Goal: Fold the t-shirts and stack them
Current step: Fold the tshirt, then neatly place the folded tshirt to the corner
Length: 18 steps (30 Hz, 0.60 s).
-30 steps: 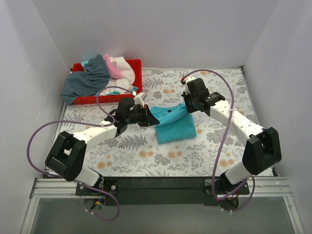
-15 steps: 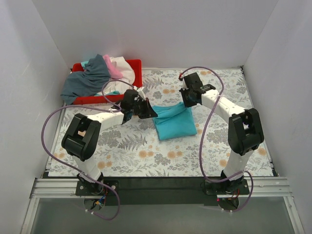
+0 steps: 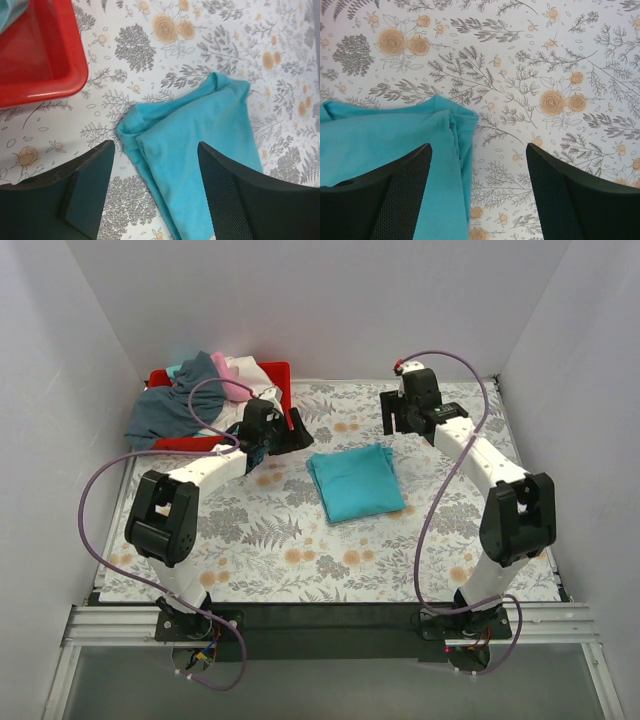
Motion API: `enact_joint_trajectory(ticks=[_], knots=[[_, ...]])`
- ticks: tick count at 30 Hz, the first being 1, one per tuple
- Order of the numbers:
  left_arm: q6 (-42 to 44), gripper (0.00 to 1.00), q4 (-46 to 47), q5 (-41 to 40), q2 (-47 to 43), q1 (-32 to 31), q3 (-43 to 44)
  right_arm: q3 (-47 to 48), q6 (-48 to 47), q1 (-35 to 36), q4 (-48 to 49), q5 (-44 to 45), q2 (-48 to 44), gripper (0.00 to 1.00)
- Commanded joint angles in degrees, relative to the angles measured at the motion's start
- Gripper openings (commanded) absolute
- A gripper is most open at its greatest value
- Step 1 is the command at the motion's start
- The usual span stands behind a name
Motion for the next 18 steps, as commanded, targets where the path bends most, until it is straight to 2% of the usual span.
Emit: enact_joint_trajectory(ticks=[1, 3, 7, 9, 13, 18], knots=[[0.00, 0.63, 2.58, 0.77, -2.84, -0.94, -0.02, -5.13, 0.84, -1.41, 5.58, -2.99, -5.58, 0.70], [-0.26, 0.63, 3.39, 1.57, -1.78, -2.69, -0.29, -9.70, 1.46, -2.47, 6.46, -7.21, -6.55, 0.70], [0.27, 0.63, 3.39, 1.84, 1.12, -5.34, -0.29, -16.56, 1.99, -6.94, 10.24, -22.32, -8.31, 0.71], [0.18, 0.63, 3.30, 2.45, 1.65, -5.51, -0.73, -19.63, 1.81, -8.35, 11.20, -25.50, -9.10, 0.72], [0.53, 0.63, 1.72, 3.59, 2.70, -5.52, -1.25, -23.68, 2.43, -14.23, 15.86, -39.80, -9.55, 0.73], [0.18, 0.63, 1.63, 5.97, 4.81, -5.51, -2.83, -25.79, 2.08, -18.03, 17.27, -49.77, -5.94, 0.73]])
